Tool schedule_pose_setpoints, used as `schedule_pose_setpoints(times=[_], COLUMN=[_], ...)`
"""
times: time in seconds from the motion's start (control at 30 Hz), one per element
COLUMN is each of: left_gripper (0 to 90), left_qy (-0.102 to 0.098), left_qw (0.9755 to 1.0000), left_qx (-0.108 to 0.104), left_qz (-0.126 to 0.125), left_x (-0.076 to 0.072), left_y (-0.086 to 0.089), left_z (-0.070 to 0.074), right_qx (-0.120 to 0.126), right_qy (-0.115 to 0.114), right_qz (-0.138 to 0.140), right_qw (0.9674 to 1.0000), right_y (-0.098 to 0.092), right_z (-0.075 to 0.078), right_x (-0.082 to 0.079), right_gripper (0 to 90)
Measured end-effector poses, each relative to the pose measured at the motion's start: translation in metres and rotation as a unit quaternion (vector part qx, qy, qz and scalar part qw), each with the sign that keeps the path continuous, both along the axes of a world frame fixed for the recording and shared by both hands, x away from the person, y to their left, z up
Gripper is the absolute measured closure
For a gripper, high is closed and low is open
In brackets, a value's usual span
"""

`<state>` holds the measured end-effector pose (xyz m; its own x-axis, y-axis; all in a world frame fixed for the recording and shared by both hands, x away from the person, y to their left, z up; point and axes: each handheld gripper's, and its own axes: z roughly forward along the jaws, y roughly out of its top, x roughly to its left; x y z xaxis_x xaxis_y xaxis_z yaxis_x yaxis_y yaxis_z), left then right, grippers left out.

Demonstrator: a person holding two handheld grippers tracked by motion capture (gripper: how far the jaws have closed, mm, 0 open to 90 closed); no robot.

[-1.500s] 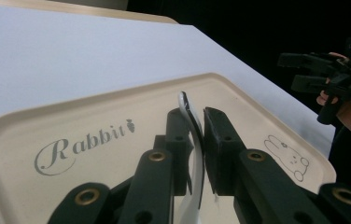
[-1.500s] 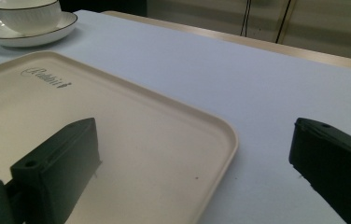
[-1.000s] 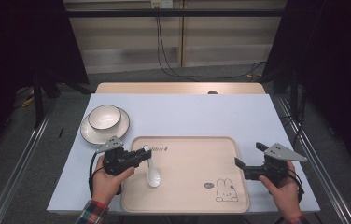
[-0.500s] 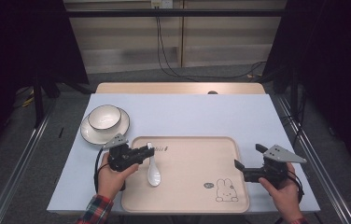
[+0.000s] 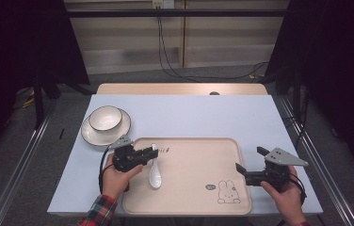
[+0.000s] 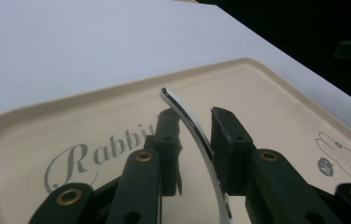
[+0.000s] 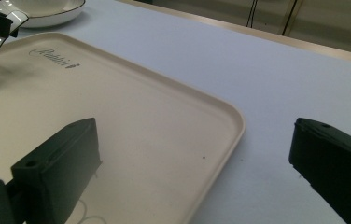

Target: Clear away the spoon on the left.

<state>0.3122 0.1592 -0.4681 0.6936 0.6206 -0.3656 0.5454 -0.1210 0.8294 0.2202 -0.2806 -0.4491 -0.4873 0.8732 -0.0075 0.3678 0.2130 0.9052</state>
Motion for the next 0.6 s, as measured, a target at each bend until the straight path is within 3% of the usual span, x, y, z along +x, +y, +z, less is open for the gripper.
schedule_pose_setpoints(times=[0.6], left_gripper=[68.8], left_qy=[0.024], left_qw=[0.9995], left_qx=[0.009], left_qz=[0.018], left_x=[0.0050], left_y=[-0.0037], left_z=[-0.0051], right_qx=[0.003], right_qy=[0.001], right_qz=[0.001], right_qw=[1.0000], right_y=[-0.0020], right_z=[-0.0006], right_x=[0.0015], right_gripper=[1.5])
